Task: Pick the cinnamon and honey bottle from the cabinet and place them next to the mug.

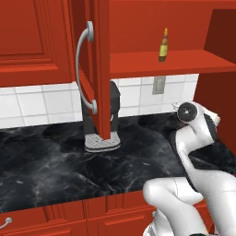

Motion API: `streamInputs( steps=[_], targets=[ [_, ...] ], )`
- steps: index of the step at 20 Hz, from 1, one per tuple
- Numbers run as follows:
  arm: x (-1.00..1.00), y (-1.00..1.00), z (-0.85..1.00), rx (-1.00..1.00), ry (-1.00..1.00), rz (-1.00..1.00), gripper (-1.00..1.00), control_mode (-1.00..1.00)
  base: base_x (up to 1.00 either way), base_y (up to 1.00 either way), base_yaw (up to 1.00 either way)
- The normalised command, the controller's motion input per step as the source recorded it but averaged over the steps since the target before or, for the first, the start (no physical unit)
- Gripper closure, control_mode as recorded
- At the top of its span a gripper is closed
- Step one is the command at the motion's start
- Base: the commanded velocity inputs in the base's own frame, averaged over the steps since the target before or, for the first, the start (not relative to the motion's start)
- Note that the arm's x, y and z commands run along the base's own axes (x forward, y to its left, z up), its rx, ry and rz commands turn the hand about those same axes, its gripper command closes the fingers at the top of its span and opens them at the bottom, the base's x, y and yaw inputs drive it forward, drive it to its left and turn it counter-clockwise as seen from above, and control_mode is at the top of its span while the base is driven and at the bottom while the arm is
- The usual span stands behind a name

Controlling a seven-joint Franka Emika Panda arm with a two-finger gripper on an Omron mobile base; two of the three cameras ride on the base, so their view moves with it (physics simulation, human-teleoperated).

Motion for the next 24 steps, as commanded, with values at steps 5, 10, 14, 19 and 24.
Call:
streamInputs(
  steps=[5, 10, 14, 19, 24],
  targets=[
    [-0.49, 0.08, 0.58, 0.00, 0.08, 0.31, -1.00, -1.00, 0.00, 0.00, 0.00],
    [-0.47, 0.21, 0.70, 0.00, 0.14, 0.28, -1.00, -1.00, 0.00, 0.00, 0.00],
    [-0.52, 0.23, 0.61, 0.00, 0.11, 0.23, -1.00, -1.00, 0.00, 0.00, 0.00],
    [-0.63, 0.23, 0.54, 0.00, 0.02, 0.18, -1.00, -1.00, 0.00, 0.00, 0.00],
    [-0.49, 0.29, 0.59, 0.00, 0.00, 0.09, -1.00, -1.00, 0.00, 0.00, 0.00]
  ],
)
